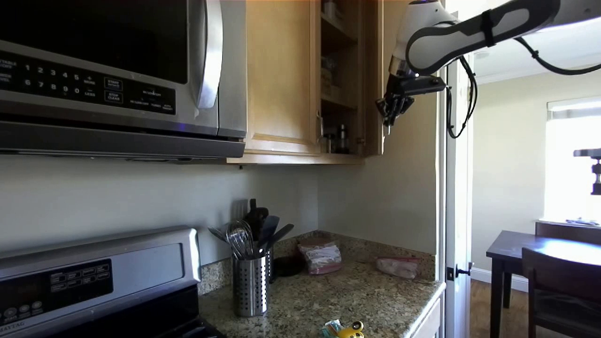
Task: Open the cupboard, put the object inside then close it
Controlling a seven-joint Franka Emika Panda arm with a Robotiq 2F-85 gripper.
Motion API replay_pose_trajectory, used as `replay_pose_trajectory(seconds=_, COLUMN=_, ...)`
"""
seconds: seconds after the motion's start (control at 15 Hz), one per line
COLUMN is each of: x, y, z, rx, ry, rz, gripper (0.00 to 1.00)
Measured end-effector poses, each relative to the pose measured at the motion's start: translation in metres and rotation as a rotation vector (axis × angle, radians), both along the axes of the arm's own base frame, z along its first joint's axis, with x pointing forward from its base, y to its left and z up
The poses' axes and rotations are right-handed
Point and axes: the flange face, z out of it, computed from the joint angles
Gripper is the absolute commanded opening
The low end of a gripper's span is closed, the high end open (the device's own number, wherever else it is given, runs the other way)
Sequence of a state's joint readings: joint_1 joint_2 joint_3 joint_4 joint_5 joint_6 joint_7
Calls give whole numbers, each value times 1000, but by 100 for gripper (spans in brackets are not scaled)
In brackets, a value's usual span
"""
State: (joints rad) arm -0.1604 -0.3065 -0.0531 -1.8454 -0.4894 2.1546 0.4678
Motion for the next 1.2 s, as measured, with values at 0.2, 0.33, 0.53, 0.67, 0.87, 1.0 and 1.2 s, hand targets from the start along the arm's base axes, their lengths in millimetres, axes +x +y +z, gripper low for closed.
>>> replay_pose_trajectory(seconds=0.2, x=-12, y=-4, z=-1, rx=-19, ry=-9, rz=-135, gripper=10)
replay_pose_trajectory(seconds=0.33, x=-10, y=3, z=-3, rx=-19, ry=-38, rz=-194, gripper=10)
replay_pose_trajectory(seconds=0.53, x=-8, y=8, z=-5, rx=-13, ry=-74, rz=-259, gripper=10)
replay_pose_trajectory(seconds=0.67, x=-5, y=14, z=-8, rx=-12, ry=-104, rz=-296, gripper=10)
replay_pose_trajectory(seconds=0.87, x=-3, y=18, z=-11, rx=-11, ry=-137, rz=-336, gripper=5)
replay_pose_trajectory(seconds=1.0, x=-3, y=19, z=-12, rx=-6, ry=-152, rz=-352, gripper=6)
replay_pose_trajectory(seconds=1.2, x=-4, y=19, z=-13, rx=-3, ry=-171, rz=-369, gripper=7)
